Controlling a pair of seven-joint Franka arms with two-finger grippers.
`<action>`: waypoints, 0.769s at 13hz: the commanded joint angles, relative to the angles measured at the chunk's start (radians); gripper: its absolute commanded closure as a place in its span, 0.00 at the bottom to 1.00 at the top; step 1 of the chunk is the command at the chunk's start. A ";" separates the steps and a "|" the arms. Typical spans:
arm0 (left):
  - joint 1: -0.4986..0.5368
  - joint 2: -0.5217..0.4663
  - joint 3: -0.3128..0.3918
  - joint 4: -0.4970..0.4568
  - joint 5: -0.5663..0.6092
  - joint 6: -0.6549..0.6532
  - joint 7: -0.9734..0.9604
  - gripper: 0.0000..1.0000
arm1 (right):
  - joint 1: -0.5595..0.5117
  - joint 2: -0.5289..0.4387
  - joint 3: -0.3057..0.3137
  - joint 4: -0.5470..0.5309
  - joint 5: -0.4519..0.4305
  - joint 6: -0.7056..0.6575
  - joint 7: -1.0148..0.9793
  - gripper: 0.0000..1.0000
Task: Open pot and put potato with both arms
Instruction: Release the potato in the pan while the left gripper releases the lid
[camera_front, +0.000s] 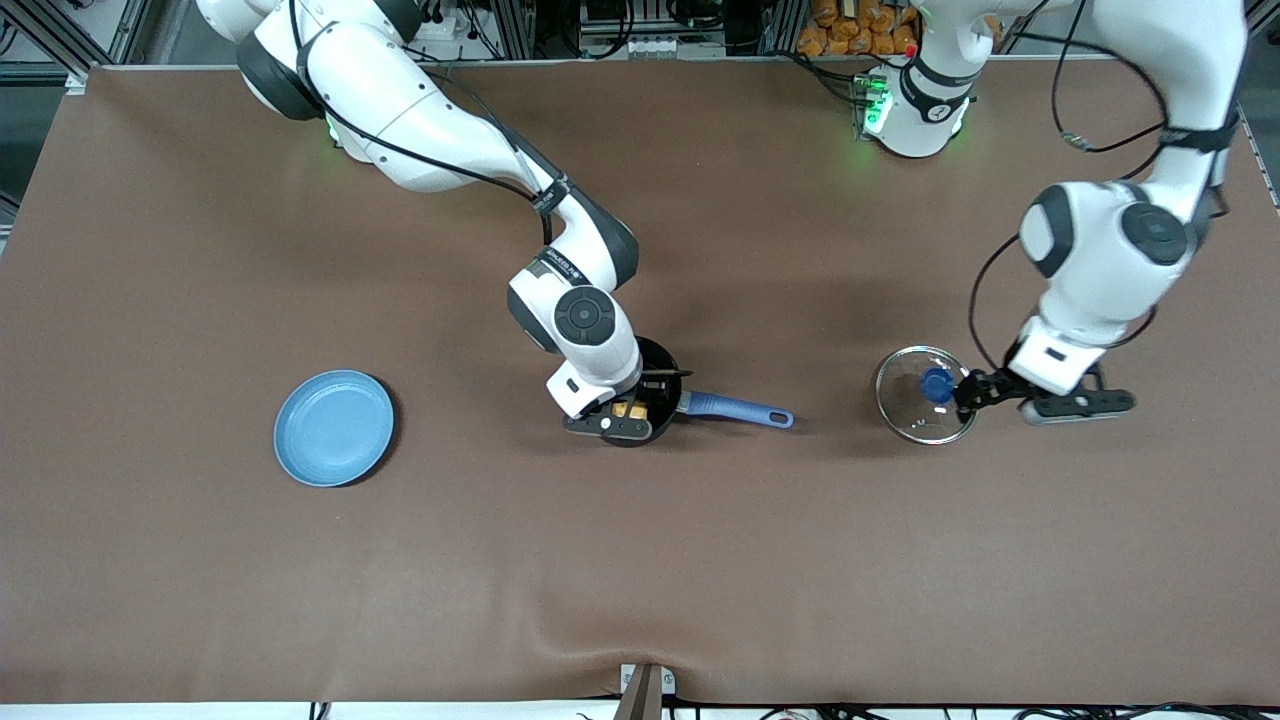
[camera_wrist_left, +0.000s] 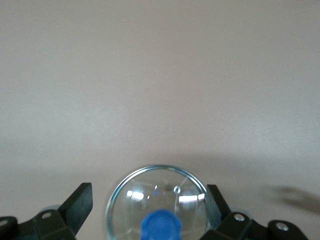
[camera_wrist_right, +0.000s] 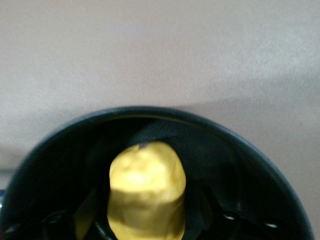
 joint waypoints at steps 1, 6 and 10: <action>0.049 -0.039 -0.010 0.166 -0.017 -0.317 0.018 0.00 | -0.001 -0.024 0.000 0.017 -0.027 -0.017 0.017 0.00; 0.054 -0.052 -0.010 0.513 -0.014 -0.860 0.003 0.00 | -0.005 -0.083 0.003 0.019 -0.022 -0.147 0.007 0.00; 0.054 -0.130 -0.012 0.529 -0.002 -0.965 -0.022 0.00 | -0.109 -0.258 0.005 0.008 -0.019 -0.308 -0.091 0.00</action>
